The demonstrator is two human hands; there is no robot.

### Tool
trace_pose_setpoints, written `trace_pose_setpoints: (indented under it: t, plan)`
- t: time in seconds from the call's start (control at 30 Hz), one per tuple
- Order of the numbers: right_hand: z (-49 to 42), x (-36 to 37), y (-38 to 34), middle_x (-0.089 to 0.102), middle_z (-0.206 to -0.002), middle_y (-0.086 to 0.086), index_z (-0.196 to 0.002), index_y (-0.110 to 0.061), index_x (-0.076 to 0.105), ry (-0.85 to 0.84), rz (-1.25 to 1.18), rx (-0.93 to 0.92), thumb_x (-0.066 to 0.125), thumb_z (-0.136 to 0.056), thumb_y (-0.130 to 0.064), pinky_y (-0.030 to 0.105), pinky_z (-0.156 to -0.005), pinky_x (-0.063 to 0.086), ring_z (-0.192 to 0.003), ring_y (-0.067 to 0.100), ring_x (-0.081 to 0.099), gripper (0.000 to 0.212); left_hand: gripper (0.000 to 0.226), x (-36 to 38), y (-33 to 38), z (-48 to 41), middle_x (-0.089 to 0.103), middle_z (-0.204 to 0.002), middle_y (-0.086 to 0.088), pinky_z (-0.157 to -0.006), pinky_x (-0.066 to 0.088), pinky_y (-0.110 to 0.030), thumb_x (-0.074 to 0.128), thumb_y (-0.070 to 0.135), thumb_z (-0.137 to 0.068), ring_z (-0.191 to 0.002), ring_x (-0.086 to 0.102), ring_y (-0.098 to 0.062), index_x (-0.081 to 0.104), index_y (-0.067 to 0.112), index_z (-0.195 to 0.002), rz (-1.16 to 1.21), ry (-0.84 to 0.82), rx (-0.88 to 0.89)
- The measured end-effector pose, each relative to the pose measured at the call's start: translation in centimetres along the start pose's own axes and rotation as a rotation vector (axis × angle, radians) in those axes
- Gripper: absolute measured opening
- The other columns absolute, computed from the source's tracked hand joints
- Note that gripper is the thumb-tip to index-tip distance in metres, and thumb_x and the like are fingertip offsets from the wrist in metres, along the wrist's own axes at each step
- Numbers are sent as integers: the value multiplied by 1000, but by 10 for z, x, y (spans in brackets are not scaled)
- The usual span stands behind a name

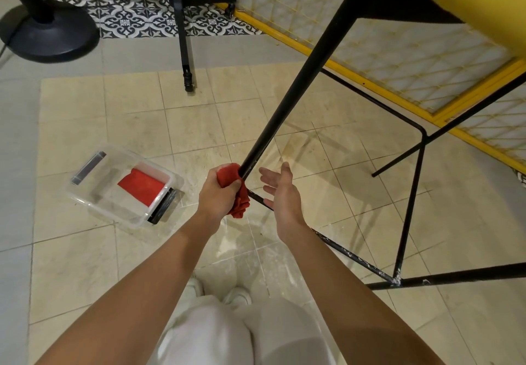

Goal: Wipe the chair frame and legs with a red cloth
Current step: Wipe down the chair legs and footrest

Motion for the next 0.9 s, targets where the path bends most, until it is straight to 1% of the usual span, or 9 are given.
trace_pose_setpoints:
  t: [0.07, 0.17, 0.3, 0.4, 0.47, 0.57, 0.67, 0.8, 0.9]
  plan:
    - [-1, -3, -1, 59, -126, -1, -111, -23, 66, 9, 5, -9, 17, -100, -49, 45, -110, 33, -111, 13, 53, 57, 31, 1, 4, 3, 64, -81, -11, -39, 45, -26, 54, 6, -93, -53, 63, -23, 51, 26, -116, 25, -18, 37]
    - [-5, -6, -1, 60, -124, -1, -109, -24, 66, 26, 18, -30, 17, -100, -49, 45, -109, 33, -110, 13, 53, 56, 32, 4, 8, 4, 64, -94, -14, -41, 47, -28, 54, 7, -93, -58, 65, -28, 54, 33, -111, 47, -67, 86]
    - [-8, -3, 0, 55, -132, -3, -111, -28, 65, 41, 74, -65, 20, -99, -50, 43, -111, 31, -122, 15, 47, 52, 35, 3, 4, -3, 65, -80, -12, -46, 48, -32, 48, 3, -93, -58, 62, -26, 53, 32, -113, -3, -89, 100]
    - [-11, -1, 1, 46, -138, -11, -115, -30, 63, 34, 102, -104, 23, -99, -47, 29, -107, 26, -131, 10, 39, 46, 37, 0, -10, -11, 64, -79, -11, -54, 51, -39, 46, 1, -93, -59, 62, -26, 51, 34, -109, -28, -84, 83]
    - [-13, 3, 2, 42, -130, -21, -124, -28, 59, 0, 114, -122, 25, -100, -44, 23, -99, 23, -132, 6, 37, 45, 37, -3, -22, -18, 64, -82, -12, -55, 52, -40, 45, 0, -93, -56, 62, -24, 49, 30, -115, -37, -69, 63]
    - [-16, 10, 6, 43, -138, -14, -128, -29, 56, -45, 156, -129, 23, -100, -45, 21, -96, 20, -132, 5, 36, 46, 39, -4, -40, -26, 62, -83, -17, -54, 53, -39, 42, 0, -94, -54, 62, -22, 44, 26, -123, -42, -62, 24]
    - [-19, 15, 11, 42, -143, -8, -128, -30, 56, -73, 202, -131, 20, -101, -46, 19, -98, 17, -135, 6, 32, 48, 36, -8, -54, -33, 63, -80, -15, -60, 56, -49, 42, 1, -95, -56, 63, -26, 43, 26, -121, -59, -39, -51]
    - [-22, 20, 15, 41, -144, -9, -127, -31, 55, -95, 235, -125, 17, -100, -46, 20, -97, 15, -134, 5, 28, 49, 33, -14, -61, -40, 63, -77, -11, -51, 55, -39, 43, 0, -94, -53, 64, -24, 45, 23, -118, -77, -22, -102]
    - [-24, 22, 18, 42, -142, -8, -125, -30, 57, -100, 241, -110, 17, -100, -47, 20, -98, 15, -128, 1, 30, 51, 34, -16, -56, -38, 65, -83, -14, -54, 55, -43, 47, -1, -92, -57, 66, -28, 53, 26, -111, -40, 12, -39]
Point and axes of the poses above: each hand's wrist, its own z-axis away from the middle knuckle, its own x-axis out of the palm, y = z × x, the point moved 8 cm from there along -z, towards the middle knuckle
